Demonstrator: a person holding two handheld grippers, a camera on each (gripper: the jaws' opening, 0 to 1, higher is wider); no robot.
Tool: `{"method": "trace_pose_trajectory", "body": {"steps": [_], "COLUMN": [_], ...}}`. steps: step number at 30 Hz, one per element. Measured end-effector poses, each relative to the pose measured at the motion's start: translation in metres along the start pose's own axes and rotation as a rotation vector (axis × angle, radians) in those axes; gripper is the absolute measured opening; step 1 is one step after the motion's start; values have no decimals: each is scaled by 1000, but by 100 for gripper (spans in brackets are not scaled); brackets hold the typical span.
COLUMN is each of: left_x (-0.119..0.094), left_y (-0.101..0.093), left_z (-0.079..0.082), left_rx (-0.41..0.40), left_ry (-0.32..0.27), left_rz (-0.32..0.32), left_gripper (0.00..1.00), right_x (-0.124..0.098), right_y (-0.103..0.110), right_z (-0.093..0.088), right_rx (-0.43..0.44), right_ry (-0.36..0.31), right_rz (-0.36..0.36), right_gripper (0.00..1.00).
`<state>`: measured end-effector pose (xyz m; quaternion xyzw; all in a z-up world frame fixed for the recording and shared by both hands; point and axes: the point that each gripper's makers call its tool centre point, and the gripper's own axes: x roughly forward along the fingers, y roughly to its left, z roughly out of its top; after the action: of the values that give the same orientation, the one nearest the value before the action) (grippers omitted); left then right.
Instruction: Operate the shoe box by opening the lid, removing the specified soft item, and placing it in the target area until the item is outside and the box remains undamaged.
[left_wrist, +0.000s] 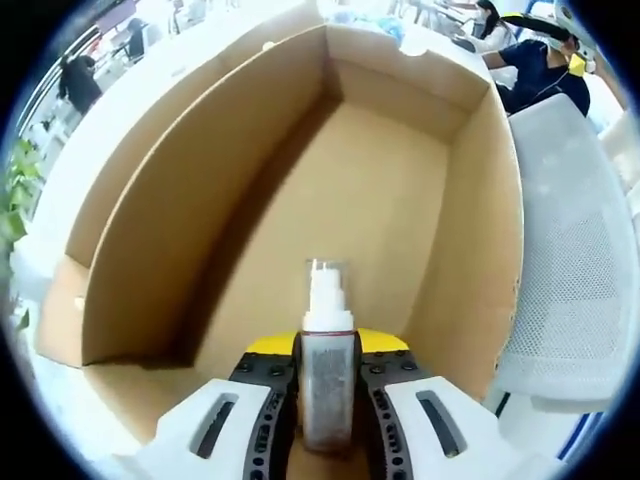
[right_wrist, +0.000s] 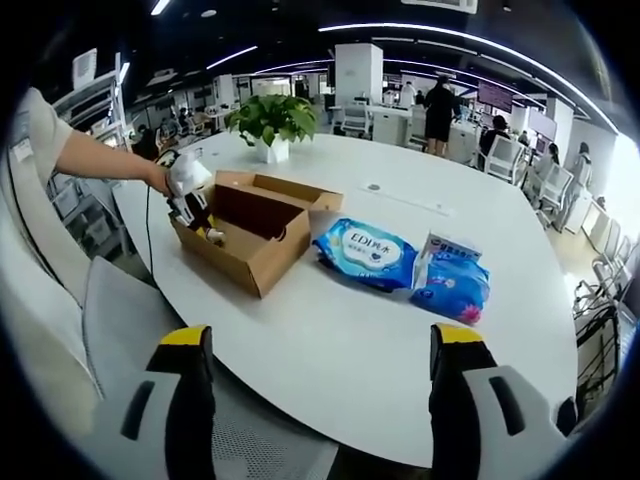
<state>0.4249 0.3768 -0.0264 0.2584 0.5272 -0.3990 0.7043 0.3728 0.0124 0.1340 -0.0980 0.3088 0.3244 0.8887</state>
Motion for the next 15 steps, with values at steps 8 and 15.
{"method": "trace_pose_trajectory", "body": {"steps": [8, 15], "left_x": [-12, -22], "left_y": [-3, -8], "left_z": [14, 27], "left_rx": [8, 9], "left_ry": [-55, -113], "left_rz": [27, 30], "left_gripper": [18, 18], "right_x": [4, 10], "right_y": [4, 10], "right_z": [5, 9], "right_rx": [22, 32], "right_ry": [-20, -29], "right_rz": [12, 29], "right_gripper": [82, 80]}}
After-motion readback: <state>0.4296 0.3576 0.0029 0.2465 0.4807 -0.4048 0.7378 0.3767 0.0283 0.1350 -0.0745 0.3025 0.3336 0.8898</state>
